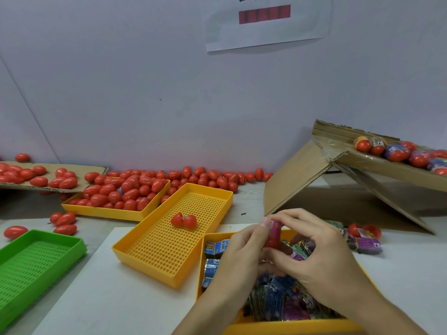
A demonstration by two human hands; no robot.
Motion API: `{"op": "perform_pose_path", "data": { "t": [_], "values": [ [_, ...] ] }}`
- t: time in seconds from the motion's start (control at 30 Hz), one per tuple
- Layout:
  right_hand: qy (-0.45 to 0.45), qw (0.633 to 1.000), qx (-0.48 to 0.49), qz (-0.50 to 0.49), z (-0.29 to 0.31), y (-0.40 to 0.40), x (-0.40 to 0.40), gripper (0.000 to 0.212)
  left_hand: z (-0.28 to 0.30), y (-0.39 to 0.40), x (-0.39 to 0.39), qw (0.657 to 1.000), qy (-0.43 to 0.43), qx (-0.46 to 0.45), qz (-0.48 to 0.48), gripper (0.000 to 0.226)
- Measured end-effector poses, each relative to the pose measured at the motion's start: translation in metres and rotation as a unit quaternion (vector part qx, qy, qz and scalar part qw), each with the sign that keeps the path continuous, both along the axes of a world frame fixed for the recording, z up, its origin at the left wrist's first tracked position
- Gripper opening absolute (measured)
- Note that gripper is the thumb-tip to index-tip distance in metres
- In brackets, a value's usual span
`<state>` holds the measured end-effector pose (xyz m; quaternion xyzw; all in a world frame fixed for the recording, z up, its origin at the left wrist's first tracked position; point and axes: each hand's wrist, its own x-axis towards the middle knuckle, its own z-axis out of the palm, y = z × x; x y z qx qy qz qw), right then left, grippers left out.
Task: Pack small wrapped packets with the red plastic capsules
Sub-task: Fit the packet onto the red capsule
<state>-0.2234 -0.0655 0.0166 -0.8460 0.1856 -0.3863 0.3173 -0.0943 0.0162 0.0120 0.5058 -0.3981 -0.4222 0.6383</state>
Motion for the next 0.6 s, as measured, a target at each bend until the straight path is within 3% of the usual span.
{"op": "perform_pose_path", "data": {
  "t": [0.27, 0.6],
  "values": [
    [-0.002, 1.000, 0.025, 0.002, -0.0031, -0.0030, -0.0023, 0.052, -0.0001, 0.0006, -0.0035, 0.999, 0.025, 0.012, -0.026, 0.042],
    [0.008, 1.000, 0.003, -0.008, -0.0023, -0.0014, -0.0003, 0.047, -0.0060, -0.0025, -0.0013, 0.999, -0.029, 0.013, -0.015, 0.046]
  ]
}}
